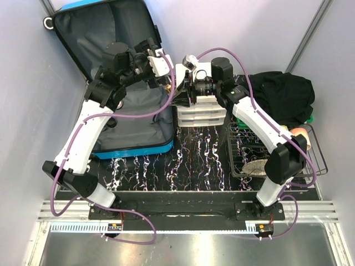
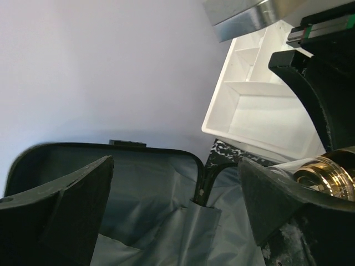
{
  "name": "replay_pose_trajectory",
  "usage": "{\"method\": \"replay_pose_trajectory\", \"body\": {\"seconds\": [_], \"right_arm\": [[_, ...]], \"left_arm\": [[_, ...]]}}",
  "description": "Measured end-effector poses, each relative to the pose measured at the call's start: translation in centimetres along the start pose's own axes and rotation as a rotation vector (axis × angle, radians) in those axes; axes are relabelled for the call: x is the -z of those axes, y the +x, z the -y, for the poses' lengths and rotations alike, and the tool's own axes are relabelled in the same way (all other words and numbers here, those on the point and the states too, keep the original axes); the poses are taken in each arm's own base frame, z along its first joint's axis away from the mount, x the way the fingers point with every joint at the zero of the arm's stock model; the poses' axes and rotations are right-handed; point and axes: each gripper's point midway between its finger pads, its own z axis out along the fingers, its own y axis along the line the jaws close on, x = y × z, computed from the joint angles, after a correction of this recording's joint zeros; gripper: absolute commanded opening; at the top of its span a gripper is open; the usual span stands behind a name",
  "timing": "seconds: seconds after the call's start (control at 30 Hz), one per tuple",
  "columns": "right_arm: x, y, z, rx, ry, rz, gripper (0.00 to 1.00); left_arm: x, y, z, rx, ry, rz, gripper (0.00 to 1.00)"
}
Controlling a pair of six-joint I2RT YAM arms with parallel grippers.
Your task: Open, take out, and arrange the luggage
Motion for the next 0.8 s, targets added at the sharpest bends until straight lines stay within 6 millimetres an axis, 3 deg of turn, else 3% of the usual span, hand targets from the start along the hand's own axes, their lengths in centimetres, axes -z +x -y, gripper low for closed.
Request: {"method": "replay_pose_trajectory", "body": {"seconds": [0.17, 0.3, 0.4, 0.6, 0.8], "right_arm": [[0.4, -1.2, 1.3, 0.058, 0.048, 0.058, 0.0], [3.2, -2.7, 3.5, 0.11, 0.143, 0.147, 0.0], [5.0, -3.3, 5.1, 0.158, 0.207, 0.192, 0.0], [5.1, -4.4, 5.1, 0.241, 0.214, 0.245, 0.0], [5.0, -5.7, 4.1, 0.286, 0.174, 0.286, 0.0]], "left_arm": [[-0.2, 1.1, -1.7, 0.174, -0.023, -0.027, 0.99], [0.1, 2.8, -4.7, 0.398, -0.077, -0.008, 0.99], [1.0, 3.1, -5.4, 0.564, -0.068, 0.044, 0.98], [0.4, -2.8, -3.4, 0.85, 0.147, 0.296, 0.85], [-1.3, -5.9, -1.4, 1.022, 0.321, 0.396, 0.84]]}}
